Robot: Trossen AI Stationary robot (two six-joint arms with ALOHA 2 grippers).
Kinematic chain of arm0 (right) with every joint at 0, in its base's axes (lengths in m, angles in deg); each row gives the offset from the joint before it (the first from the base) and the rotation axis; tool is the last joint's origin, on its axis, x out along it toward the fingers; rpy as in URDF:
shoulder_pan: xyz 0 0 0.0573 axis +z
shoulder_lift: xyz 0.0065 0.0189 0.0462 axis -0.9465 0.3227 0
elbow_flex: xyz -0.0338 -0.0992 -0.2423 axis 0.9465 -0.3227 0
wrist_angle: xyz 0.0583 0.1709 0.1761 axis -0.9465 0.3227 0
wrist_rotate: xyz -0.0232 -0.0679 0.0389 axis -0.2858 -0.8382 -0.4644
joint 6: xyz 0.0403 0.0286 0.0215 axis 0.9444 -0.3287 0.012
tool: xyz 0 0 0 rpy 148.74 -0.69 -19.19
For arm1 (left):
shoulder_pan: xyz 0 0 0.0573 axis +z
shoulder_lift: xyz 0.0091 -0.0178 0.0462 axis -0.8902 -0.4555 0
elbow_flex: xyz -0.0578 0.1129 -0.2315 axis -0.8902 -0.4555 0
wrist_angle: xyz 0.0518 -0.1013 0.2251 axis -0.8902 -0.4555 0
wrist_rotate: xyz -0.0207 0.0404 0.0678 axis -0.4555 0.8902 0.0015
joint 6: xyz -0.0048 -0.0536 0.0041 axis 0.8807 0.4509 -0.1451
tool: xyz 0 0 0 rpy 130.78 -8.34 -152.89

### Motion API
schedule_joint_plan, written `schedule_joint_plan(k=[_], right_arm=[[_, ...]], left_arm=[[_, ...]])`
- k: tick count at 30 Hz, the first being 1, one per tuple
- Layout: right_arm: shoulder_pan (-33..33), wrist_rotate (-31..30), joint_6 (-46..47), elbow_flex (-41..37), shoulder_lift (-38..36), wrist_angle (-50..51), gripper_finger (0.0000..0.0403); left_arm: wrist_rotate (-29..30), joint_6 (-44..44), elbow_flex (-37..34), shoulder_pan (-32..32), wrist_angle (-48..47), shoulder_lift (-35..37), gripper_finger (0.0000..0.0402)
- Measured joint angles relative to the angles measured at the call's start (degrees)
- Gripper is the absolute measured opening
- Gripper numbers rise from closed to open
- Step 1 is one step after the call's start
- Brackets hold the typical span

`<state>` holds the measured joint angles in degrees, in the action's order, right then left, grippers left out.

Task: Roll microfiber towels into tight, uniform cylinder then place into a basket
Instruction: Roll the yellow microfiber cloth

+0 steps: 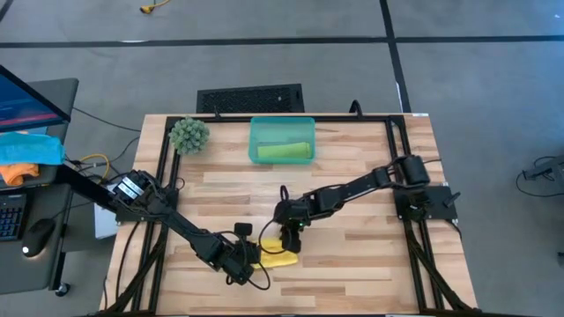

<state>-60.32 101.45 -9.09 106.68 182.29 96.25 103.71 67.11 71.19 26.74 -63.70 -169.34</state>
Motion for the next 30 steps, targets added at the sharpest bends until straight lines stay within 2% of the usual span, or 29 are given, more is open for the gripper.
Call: schedule_joint_plan(k=[14,22,30], right_arm=[[-1.4,6.7,-0.4,0.0,-0.2,-1.4,0.0158],[-3.9,18.9,-0.6,0.0,-0.2,-1.9,0.0191],[-4.0,26.9,2.1,0.0,-0.2,-2.0,0.0220]], left_arm=[[-0.1,0.0,0.0,0.0,-0.1,0.0,0.0006],[-0.1,0.0,0.0,0.0,-0.2,0.0,0.0006],[0.1,0.0,0.0,0.0,-0.3,0.0,0.0006]])
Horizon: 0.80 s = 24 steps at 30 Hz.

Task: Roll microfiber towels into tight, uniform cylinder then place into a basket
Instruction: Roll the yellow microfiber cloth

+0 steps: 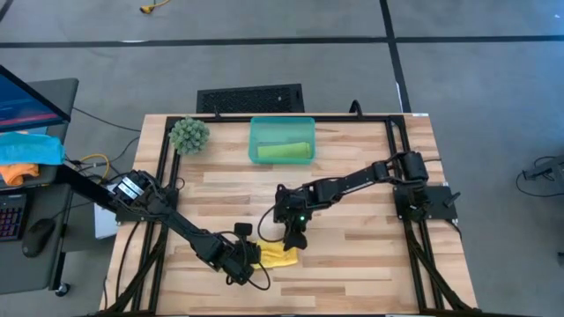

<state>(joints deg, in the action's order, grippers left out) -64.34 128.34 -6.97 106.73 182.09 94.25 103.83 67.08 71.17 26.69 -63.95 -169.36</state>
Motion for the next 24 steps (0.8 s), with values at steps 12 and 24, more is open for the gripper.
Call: schedule_joint_plan(k=[12,24], right_arm=[[2.0,-4.4,3.1,0.0,0.0,-0.2,0.0194],[3.3,-12.0,3.4,0.0,0.0,3.9,0.0170]], left_arm=[[0.1,0.0,0.0,0.0,-0.2,0.0,0.0006],[1.8,-0.1,0.1,-0.1,-1.6,0.0,0.0006]])
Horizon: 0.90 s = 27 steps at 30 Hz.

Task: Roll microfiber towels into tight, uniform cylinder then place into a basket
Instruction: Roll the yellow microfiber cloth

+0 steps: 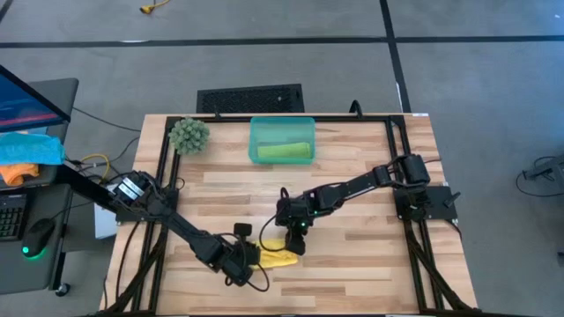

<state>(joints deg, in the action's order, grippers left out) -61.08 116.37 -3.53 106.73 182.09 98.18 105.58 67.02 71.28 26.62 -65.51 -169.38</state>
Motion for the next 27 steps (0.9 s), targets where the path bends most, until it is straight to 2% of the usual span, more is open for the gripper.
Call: schedule_joint_plan(k=[12,17,27], right_arm=[[0.8,-4.3,0.0,0.0,0.0,0.8,0.0017],[0.9,-9.4,-0.4,0.0,0.0,1.9,0.0018],[2.1,-15.3,-2.5,0.0,0.0,3.4,0.0012]], left_arm=[[4.4,-0.6,-0.1,0.2,-1.1,-0.1,0.0006],[7.5,-2.4,-0.2,-0.1,-1.4,-0.2,0.0006],[7.8,-1.7,-0.2,-0.9,-1.6,-0.2,0.0006]])
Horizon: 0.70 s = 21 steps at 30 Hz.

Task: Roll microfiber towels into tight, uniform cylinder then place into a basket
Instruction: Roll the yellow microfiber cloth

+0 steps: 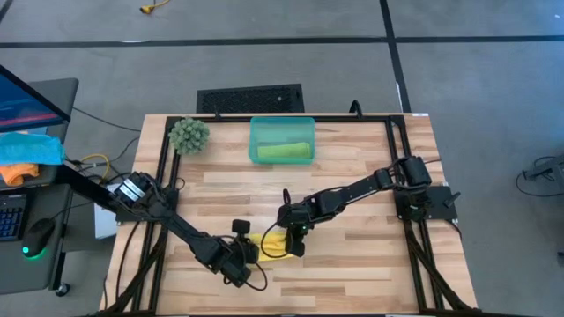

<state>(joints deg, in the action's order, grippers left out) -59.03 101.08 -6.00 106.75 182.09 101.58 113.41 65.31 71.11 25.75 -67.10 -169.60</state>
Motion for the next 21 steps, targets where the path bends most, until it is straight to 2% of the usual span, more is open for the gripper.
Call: schedule_joint_plan(k=[7,10,16,21], right_arm=[[0.3,-0.2,0.0,0.0,0.0,0.1,0.0005],[0.3,-0.2,0.0,0.0,0.0,0.1,0.0009],[0.3,-0.9,-0.1,0.0,0.0,0.1,0.0005],[0.4,-3.1,-0.1,0.0,0.0,0.1,0.0008]], left_arm=[[-4.4,-1.4,0.2,1.2,-0.5,0.4,0.0020],[-4.4,-1.3,0.2,1.7,-0.7,0.4,0.0048],[-2.3,0.0,0.4,1.8,-1.8,0.3,0.0128],[-2.8,4.2,4.7,1.8,-10.9,-0.1,0.0165]])
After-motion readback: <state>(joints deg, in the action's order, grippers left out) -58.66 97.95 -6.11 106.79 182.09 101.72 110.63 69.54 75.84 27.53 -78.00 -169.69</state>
